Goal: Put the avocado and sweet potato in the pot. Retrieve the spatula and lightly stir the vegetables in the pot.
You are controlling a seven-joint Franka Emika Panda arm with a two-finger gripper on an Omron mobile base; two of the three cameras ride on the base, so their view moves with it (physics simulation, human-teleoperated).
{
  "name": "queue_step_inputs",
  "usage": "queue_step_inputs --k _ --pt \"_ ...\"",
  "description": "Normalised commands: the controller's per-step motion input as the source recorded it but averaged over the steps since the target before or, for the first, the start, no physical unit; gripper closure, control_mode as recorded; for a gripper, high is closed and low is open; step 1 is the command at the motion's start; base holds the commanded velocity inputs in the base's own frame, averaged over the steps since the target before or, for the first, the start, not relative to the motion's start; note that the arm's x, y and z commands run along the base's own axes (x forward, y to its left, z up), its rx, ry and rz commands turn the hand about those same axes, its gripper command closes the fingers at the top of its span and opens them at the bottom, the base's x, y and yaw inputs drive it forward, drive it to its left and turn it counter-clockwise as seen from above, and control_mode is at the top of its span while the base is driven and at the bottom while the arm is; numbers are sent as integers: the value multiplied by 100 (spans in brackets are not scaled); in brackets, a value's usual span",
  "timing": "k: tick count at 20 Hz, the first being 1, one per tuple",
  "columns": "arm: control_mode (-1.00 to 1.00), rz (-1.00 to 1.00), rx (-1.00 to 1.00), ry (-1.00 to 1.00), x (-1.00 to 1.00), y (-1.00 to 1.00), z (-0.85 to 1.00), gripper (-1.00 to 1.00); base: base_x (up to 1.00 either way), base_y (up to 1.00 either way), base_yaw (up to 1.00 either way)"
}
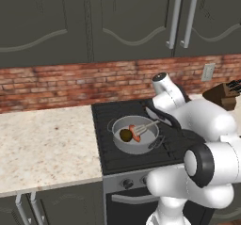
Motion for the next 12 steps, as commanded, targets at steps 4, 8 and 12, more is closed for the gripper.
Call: queue_step_inputs --k 4,8,12 --pt "-100 8 0 0 60 10 -3 100 0 0 0" --pt "-100 6 0 -3 23 22 0 100 0 0 0" --pt "-100 0 0 -5 -5 17 0 100 0 0 0"
